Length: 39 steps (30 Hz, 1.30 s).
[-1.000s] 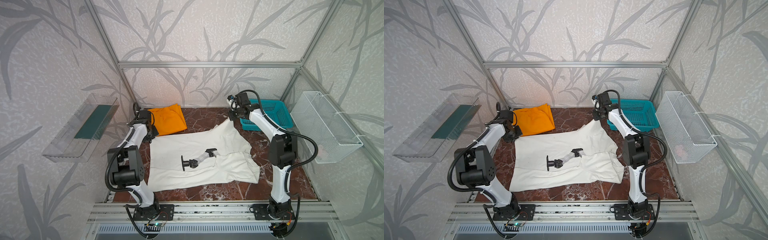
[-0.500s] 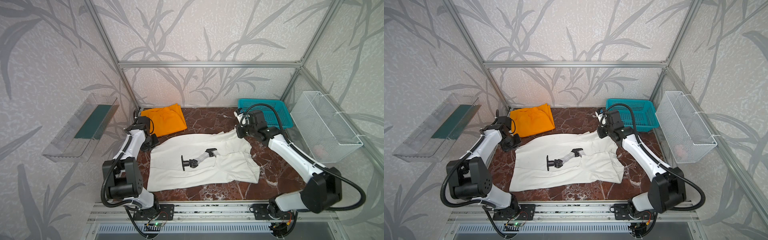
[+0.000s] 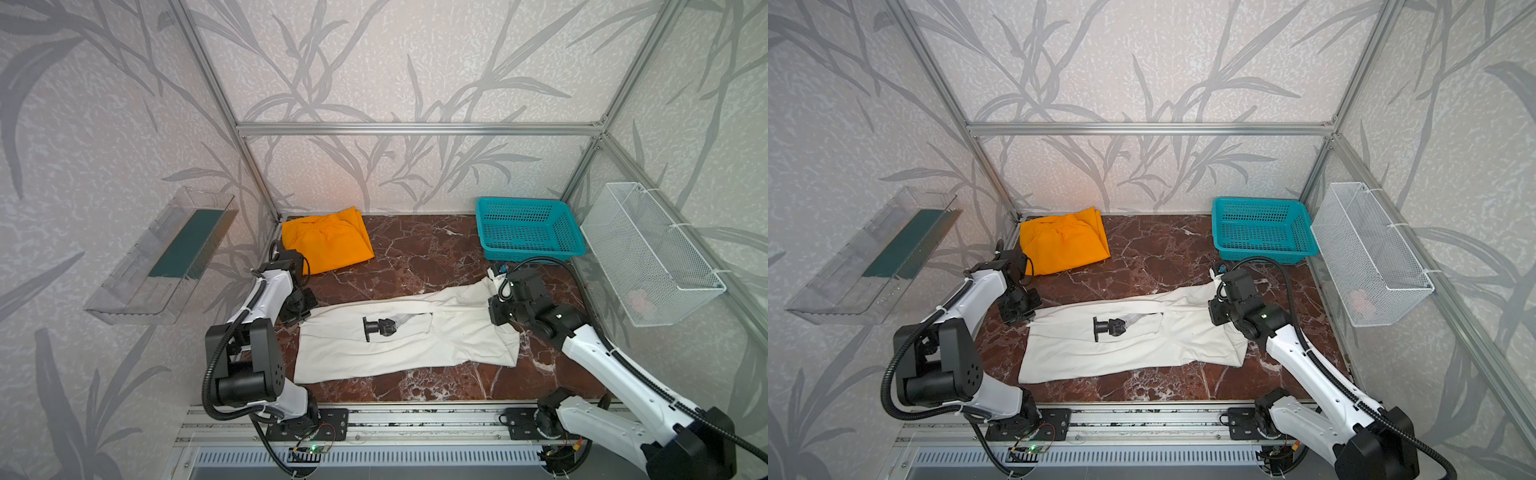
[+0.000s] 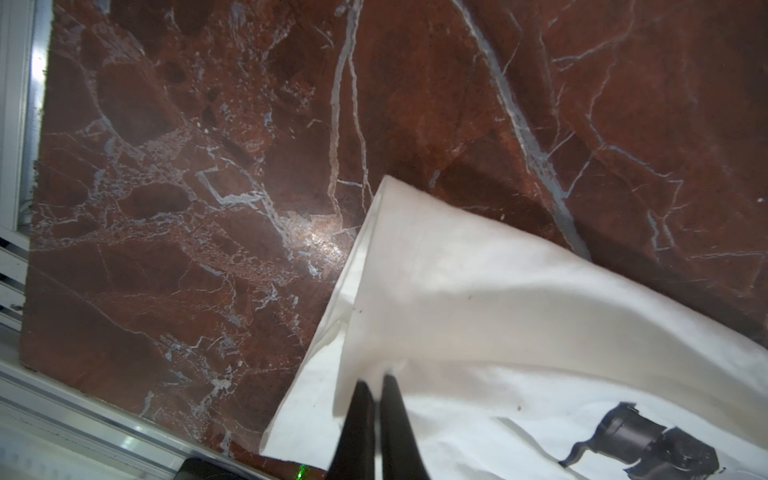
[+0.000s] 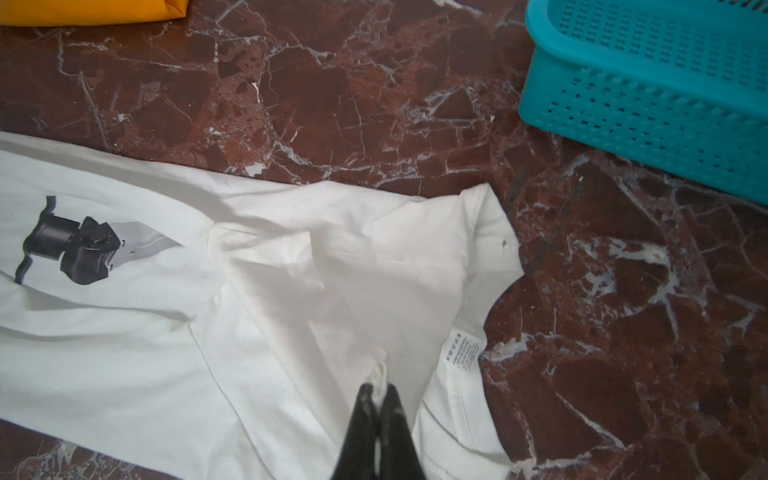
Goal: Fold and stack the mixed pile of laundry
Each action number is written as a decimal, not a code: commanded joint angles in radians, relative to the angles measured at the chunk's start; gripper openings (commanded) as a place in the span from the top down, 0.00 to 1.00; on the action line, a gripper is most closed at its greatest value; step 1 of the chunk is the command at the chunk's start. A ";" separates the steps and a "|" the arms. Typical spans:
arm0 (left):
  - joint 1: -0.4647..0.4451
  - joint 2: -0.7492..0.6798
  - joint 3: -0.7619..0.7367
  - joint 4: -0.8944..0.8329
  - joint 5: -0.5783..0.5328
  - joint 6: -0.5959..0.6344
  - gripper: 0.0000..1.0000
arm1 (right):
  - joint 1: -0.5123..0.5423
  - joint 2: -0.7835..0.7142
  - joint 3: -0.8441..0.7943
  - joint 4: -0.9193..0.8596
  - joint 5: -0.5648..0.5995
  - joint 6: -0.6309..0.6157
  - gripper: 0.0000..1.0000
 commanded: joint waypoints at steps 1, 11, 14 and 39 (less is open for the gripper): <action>0.007 0.017 0.002 -0.038 -0.050 -0.007 1.00 | 0.001 -0.006 -0.014 -0.034 0.020 0.091 1.00; 0.010 0.047 0.022 -0.074 -0.032 0.037 0.80 | 0.001 0.031 0.004 -0.212 -0.011 0.157 0.79; 0.010 0.025 0.046 -0.095 -0.057 0.044 0.74 | 0.001 0.013 0.027 -0.238 -0.020 0.143 0.71; 0.012 0.133 0.094 0.013 -0.001 -0.033 0.70 | 0.001 0.706 0.368 -0.012 -0.336 -0.102 0.51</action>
